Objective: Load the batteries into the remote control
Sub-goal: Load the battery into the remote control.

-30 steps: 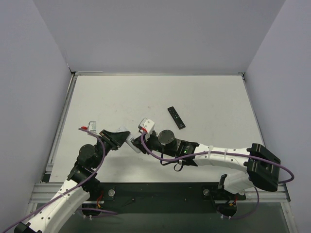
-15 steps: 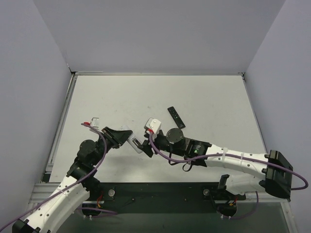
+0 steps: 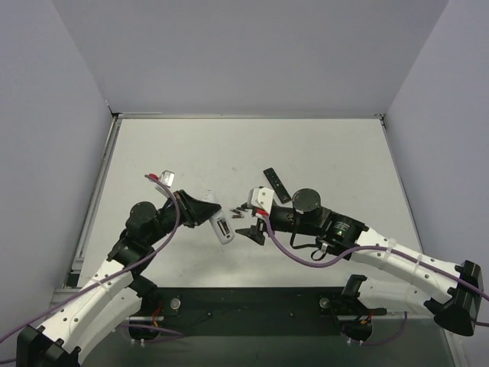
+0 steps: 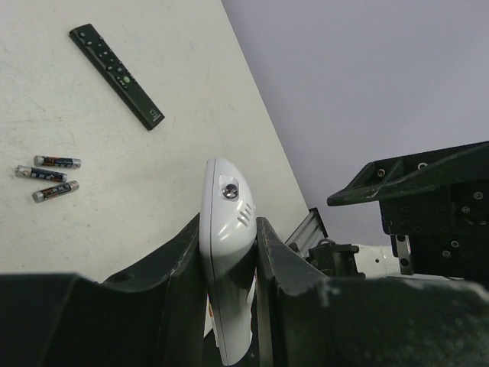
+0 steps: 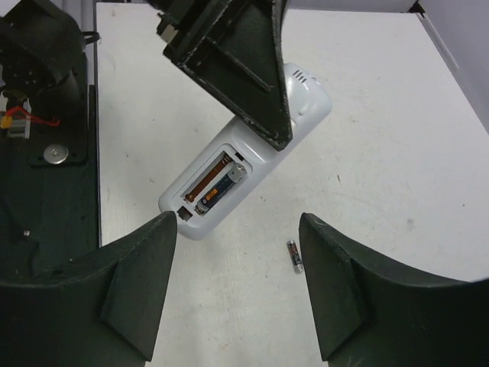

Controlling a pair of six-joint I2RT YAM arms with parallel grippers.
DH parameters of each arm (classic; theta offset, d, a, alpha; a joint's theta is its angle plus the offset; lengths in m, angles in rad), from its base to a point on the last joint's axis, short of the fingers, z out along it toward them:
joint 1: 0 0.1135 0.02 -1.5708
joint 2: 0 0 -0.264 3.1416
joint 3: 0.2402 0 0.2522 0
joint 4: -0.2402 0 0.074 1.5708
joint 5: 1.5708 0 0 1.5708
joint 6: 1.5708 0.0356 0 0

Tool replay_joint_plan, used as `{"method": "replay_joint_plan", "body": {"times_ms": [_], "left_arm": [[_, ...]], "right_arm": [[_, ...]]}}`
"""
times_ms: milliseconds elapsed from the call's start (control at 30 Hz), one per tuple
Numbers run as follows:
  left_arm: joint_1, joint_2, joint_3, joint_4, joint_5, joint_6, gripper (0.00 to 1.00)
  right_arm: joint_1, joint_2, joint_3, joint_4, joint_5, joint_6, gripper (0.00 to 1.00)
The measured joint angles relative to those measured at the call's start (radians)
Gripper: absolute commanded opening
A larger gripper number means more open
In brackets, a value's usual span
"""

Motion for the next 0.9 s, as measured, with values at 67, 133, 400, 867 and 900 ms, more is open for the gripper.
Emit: {"method": "replay_joint_plan", "body": {"times_ms": [67,133,400,867,900], "left_arm": [[0.0,0.021,0.02,-0.001,0.033,0.013,0.0],[0.0,0.034,0.037,-0.001,0.061,0.022,0.0],[0.0,0.068,0.057,0.007,0.156,0.042,0.0],[0.0,0.095,0.072,0.027,0.258,0.048,0.0],[0.0,0.096,0.072,0.028,0.261,0.048,0.0]], "right_arm": [[0.0,-0.006,0.001,-0.019,-0.035,-0.062,0.59],[0.0,-0.006,0.001,-0.037,-0.063,-0.108,0.57],[0.002,0.039,0.041,-0.06,-0.15,-0.205,0.4],[0.003,0.111,0.106,-0.1,-0.244,-0.263,0.22],[0.003,0.114,0.108,-0.105,-0.248,-0.266,0.21]]}}
